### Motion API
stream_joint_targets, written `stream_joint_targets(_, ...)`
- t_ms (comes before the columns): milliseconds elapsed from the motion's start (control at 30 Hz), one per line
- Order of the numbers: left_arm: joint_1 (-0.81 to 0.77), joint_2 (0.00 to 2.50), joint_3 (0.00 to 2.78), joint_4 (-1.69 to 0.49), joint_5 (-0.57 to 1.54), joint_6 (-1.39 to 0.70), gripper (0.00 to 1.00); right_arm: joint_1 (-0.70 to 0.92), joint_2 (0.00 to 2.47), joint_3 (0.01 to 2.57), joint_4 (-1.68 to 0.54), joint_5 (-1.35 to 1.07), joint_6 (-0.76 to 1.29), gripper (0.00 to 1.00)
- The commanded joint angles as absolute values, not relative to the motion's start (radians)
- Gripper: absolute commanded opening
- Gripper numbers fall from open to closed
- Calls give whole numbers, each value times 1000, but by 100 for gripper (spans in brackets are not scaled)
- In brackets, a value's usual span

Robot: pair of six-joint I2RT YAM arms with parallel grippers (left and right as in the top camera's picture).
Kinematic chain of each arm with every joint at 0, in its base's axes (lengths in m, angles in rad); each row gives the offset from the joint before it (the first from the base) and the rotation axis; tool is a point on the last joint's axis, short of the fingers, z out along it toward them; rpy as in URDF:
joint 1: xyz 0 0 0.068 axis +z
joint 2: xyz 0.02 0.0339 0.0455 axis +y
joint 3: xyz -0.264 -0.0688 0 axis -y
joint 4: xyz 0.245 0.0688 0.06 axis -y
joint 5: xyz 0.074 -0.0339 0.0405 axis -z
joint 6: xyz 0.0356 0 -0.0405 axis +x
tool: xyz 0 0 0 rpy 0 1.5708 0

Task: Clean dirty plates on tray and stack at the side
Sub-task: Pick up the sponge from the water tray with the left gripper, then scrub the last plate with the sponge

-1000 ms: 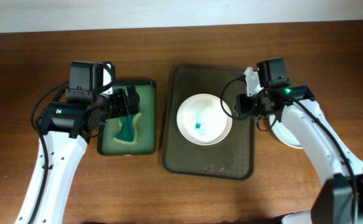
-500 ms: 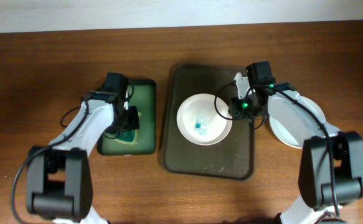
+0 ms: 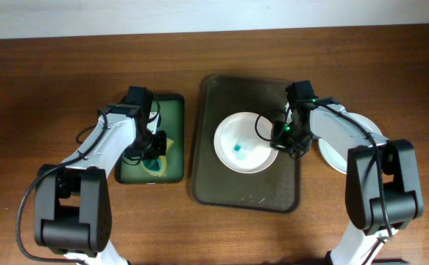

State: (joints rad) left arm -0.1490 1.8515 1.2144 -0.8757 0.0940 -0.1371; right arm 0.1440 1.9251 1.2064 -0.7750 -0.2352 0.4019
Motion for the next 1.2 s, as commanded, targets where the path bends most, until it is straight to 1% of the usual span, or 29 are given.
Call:
stream_joint_targets(0, -151, 1757, 1254, -877, 121, -109, 0, 150, 1930, 1188, -781, -171, 377, 4)
stream_joint_targets(67, -160, 1728, 1265, -876, 163, -70, 0, 150, 1930, 1188, -767, -171, 241, 5)
stream_joint_targets(100, -173, 1707, 1283, -876, 200, -54, 0, 150, 1930, 1188, -763, -171, 111, 14)
stream_joint_targets(133, -190, 1697, 1303, -876, 203, -55, 0, 150, 1930, 1188, -763, -171, 47, 20)
stream_joint_targets(167, -210, 1694, 1326, -876, 203, -77, 0, 150, 1930, 1188, -757, -171, 16, 21)
stream_joint_targets(233, -250, 1695, 1353, -860, 204, -129, 0, 150, 1931, 1188, -732, -172, 15, 8)
stream_joint_targets(267, -287, 1695, 1364, -838, 204, -144, 0, 150, 1931, 1188, -725, -175, 15, 4)
stream_joint_targets(367, -392, 1705, 1366, -738, 207, -209, 0, 150, 1931, 1188, -725, -199, 15, 4)
stream_joint_targets(433, -459, 1756, 1366, -653, 226, -258, 0, 151, 1931, 1187, -725, -199, 15, 4)
stream_joint_targets(467, -501, 1813, 1366, -590, 253, -292, 0, 152, 1931, 1187, -726, -199, 15, 4)
stream_joint_targets(500, -538, 1877, 1368, -522, 324, -318, 0, 152, 1931, 1188, -725, -202, 15, 4)
stream_joint_targets(567, -577, 1961, 1384, -474, 364, -363, 0, 152, 1931, 1187, -726, -202, 15, 4)
stream_joint_targets(633, -618, 2086, 1430, -451, 361, -385, 0, 152, 1931, 1187, -726, -202, 15, 4)
stream_joint_targets(733, -641, 2220, 1492, -507, 358, -393, 0, 152, 1931, 1187, -726, -203, 15, 4)
stream_joint_targets(767, -641, 2227, 1493, -525, 339, -395, 0, 152, 1931, 1187, -726, -204, 15, 4)
stream_joint_targets(833, -633, 2225, 1523, -647, 187, -419, 0, 152, 1931, 1187, -726, -217, 15, 4)
stream_joint_targets(933, -606, 2225, 1621, -888, -119, -434, 0, 151, 1931, 1187, -729, -217, 15, 4)
stream_joint_targets(1000, -586, 2225, 1683, -991, -240, -434, 0, 151, 1931, 1187, -733, -217, 17, 4)
stream_joint_targets(1033, -574, 2225, 1710, -1020, -257, -434, 0, 151, 1931, 1187, -735, -217, 20, 4)
stream_joint_targets(1100, -566, 2226, 1716, -1000, -202, -433, 0, 150, 1931, 1187, -737, -216, 19, 4)
stream_joint_targets(1167, -576, 2244, 1716, -952, -26, -433, 0, 150, 1931, 1187, -736, -217, 19, 4)
